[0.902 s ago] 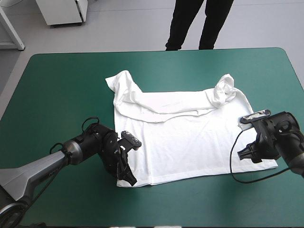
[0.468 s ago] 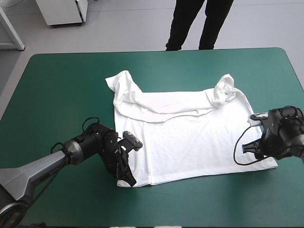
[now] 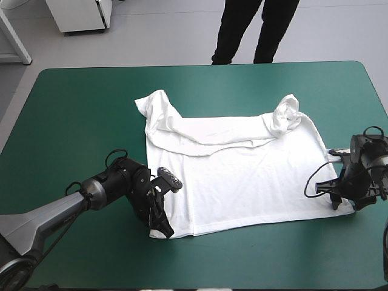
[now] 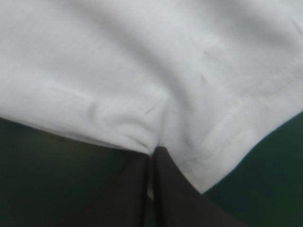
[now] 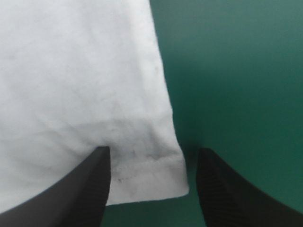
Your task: Fold the cloth
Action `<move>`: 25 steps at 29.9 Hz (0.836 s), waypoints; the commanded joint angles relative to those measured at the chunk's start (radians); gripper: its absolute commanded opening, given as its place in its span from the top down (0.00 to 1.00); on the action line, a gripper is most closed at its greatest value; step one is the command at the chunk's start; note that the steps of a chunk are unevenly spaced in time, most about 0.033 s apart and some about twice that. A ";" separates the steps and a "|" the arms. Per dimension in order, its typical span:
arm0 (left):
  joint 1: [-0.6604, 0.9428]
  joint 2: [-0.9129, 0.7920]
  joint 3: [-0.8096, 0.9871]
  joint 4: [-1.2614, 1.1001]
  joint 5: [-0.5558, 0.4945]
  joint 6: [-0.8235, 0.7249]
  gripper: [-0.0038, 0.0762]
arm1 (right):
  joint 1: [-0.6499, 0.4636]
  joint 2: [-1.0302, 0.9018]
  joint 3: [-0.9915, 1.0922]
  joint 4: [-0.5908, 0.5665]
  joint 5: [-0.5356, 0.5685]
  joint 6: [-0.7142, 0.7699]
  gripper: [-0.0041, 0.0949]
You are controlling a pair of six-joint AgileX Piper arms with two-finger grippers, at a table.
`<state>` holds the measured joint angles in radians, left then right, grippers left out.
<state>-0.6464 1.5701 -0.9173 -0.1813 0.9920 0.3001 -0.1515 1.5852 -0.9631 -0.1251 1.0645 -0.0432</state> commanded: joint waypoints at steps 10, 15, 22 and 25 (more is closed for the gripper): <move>-0.019 0.011 0.022 -0.037 -0.047 -0.006 0.94 | -0.005 0.036 0.014 0.177 -0.013 -0.125 0.98; -0.019 -0.141 0.012 0.042 -0.022 -0.069 0.96 | -0.005 -0.069 0.012 0.246 0.015 -0.167 0.98; -0.019 -0.413 -0.116 0.219 0.142 -0.178 0.96 | 0.007 -0.344 -0.084 0.367 0.029 -0.175 0.97; -0.019 -0.509 -0.212 0.294 0.234 -0.189 0.96 | 0.040 -0.440 -0.176 0.402 0.070 -0.174 0.97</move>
<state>-0.6595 1.1540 -1.0301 0.0440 1.1483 0.1365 -0.1362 1.2449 -1.0428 0.2220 1.1057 -0.2060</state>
